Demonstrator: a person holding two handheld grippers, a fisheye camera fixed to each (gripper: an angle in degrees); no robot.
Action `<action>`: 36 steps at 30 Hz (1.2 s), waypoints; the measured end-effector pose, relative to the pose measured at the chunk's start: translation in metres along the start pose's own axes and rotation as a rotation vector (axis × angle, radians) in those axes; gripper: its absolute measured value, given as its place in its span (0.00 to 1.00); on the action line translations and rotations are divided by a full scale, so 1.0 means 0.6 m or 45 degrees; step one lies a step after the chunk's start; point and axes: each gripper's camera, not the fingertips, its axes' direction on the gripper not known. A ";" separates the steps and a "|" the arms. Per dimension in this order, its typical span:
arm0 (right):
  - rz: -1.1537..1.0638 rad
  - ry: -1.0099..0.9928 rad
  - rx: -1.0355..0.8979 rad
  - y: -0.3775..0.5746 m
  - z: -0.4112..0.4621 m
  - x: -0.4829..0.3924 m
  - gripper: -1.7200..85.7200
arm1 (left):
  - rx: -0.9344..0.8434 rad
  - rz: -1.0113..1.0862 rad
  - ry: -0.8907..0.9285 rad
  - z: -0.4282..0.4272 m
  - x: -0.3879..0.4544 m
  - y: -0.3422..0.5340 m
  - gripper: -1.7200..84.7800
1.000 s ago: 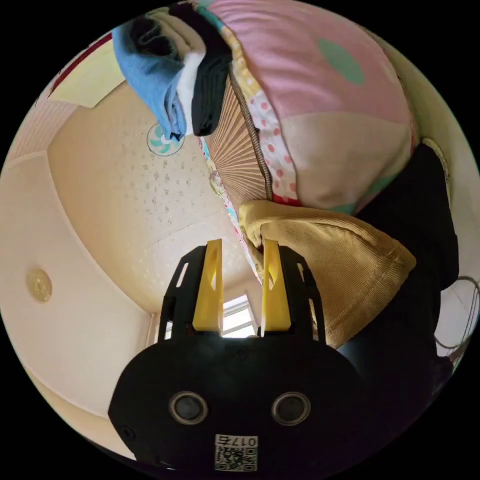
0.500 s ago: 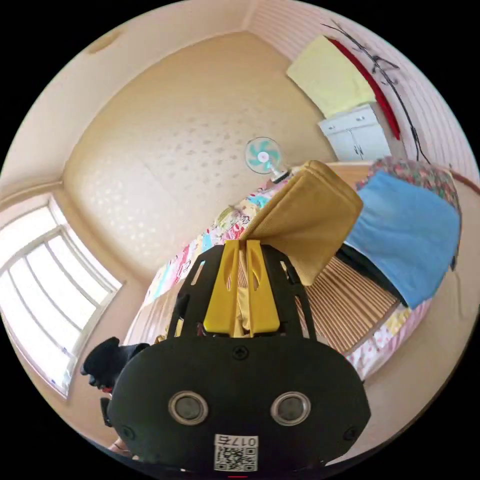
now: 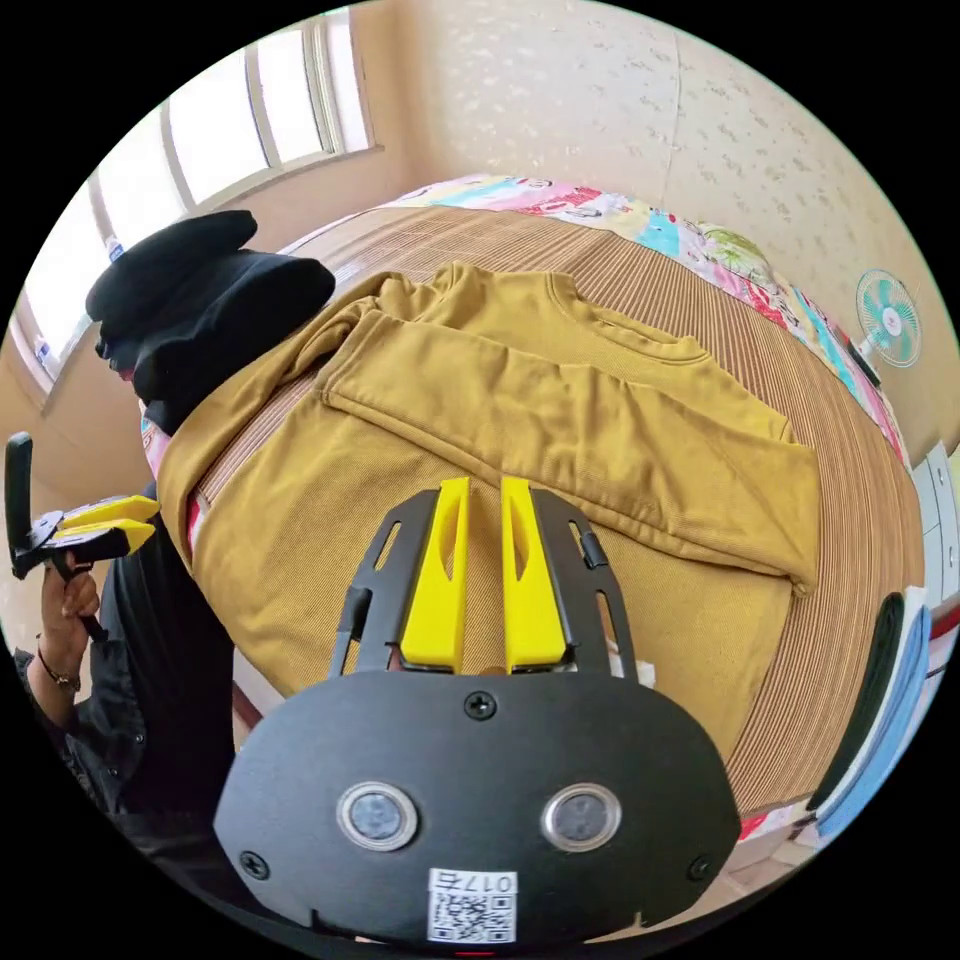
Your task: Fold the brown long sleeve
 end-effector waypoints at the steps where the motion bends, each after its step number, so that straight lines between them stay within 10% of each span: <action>1: 0.046 -0.038 -0.004 0.019 -0.001 0.004 0.09 | -0.063 0.037 -0.082 0.024 -0.001 -0.004 0.15; 9: 0.215 -0.393 0.075 0.187 -0.028 0.040 0.10 | -0.251 0.259 -0.329 0.035 0.009 -0.023 0.09; 22: -0.294 -0.712 0.320 0.328 -0.095 -0.104 0.15 | 0.344 0.170 1.023 -0.290 -0.165 -0.015 0.03; 36: -0.313 -0.820 0.689 0.173 -0.217 -0.101 0.07 | 0.422 0.118 0.892 -0.330 -0.160 -0.019 0.11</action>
